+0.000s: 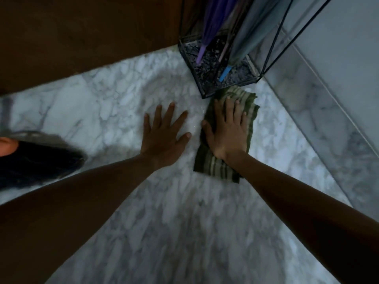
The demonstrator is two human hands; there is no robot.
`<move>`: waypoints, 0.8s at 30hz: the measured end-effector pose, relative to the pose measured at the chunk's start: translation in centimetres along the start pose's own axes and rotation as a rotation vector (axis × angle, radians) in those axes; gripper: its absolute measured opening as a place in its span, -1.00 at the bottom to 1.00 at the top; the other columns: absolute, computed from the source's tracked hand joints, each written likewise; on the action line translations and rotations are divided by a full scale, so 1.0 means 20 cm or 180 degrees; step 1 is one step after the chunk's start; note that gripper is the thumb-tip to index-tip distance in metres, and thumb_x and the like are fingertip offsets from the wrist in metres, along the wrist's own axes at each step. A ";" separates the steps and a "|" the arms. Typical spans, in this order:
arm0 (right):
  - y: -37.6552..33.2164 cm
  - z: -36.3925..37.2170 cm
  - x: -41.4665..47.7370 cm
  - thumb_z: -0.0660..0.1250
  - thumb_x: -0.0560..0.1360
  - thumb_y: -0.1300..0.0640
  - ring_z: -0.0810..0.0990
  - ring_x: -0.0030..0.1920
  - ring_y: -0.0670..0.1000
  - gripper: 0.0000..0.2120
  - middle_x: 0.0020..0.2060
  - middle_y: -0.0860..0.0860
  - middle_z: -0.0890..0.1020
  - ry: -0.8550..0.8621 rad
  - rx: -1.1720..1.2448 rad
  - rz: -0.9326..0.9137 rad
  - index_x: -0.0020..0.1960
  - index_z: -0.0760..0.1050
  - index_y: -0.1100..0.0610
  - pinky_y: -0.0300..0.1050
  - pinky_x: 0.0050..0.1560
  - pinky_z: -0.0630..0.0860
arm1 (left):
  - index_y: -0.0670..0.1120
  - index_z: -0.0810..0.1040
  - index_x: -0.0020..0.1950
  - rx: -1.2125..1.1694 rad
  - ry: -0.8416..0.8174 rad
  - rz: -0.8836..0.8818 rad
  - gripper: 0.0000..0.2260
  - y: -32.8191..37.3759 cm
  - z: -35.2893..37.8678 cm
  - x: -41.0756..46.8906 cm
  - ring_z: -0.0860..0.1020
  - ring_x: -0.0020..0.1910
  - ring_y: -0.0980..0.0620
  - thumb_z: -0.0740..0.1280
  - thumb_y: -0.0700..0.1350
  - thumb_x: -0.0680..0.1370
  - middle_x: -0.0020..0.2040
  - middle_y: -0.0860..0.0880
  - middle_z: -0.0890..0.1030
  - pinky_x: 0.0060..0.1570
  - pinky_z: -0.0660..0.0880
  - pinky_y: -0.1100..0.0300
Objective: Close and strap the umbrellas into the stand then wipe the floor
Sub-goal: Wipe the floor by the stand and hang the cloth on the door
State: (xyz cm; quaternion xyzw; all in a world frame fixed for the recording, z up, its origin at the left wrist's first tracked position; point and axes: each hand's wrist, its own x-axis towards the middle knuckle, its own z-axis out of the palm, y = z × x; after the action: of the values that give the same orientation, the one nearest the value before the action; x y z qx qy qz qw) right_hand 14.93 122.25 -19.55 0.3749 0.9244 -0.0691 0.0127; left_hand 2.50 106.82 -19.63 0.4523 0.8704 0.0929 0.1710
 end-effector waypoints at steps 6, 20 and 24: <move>-0.25 0.03 -0.18 -0.14 0.62 -0.30 -0.07 0.63 0.19 -0.31 0.64 0.10 0.02 -0.0159 -0.0189 -0.0713 0.66 -0.02 -0.01 0.24 0.58 -0.07 | -0.01 0.20 0.60 -0.1265 -0.0107 0.0121 -0.51 -0.12 -0.16 -0.02 -0.02 0.63 -0.04 0.21 -0.10 0.68 0.64 -0.03 0.09 0.55 -0.15 0.06; -0.50 0.09 0.18 -0.10 0.60 -0.37 -0.03 0.63 0.15 -0.32 0.64 0.04 0.04 -0.0210 -0.0217 -0.1560 0.64 0.04 -0.10 0.21 0.58 -0.06 | 0.23 -0.01 0.61 -0.0285 -0.0167 -0.1266 -0.17 -0.64 -0.33 -0.03 -0.18 0.62 -0.15 0.30 0.40 0.45 0.66 0.01 -0.15 0.52 -0.17 -0.24; -0.61 0.10 0.44 -0.09 0.60 -0.38 -0.02 0.63 0.16 -0.32 0.64 0.05 0.06 -0.0128 -0.0178 -0.1389 0.64 0.03 -0.11 0.23 0.57 -0.06 | 0.26 -0.12 0.61 -0.0461 -0.0386 -0.1138 -0.13 -0.67 -0.34 0.00 -0.27 0.61 -0.12 0.28 0.43 0.45 0.64 0.04 -0.25 0.51 -0.22 -0.27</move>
State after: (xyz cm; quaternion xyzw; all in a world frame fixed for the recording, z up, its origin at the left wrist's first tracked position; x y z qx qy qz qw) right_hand 0.07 119.34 -20.72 0.1640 0.9847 -0.0521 0.0263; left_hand -10.15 99.05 -17.49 0.2818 0.9160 0.0961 0.2689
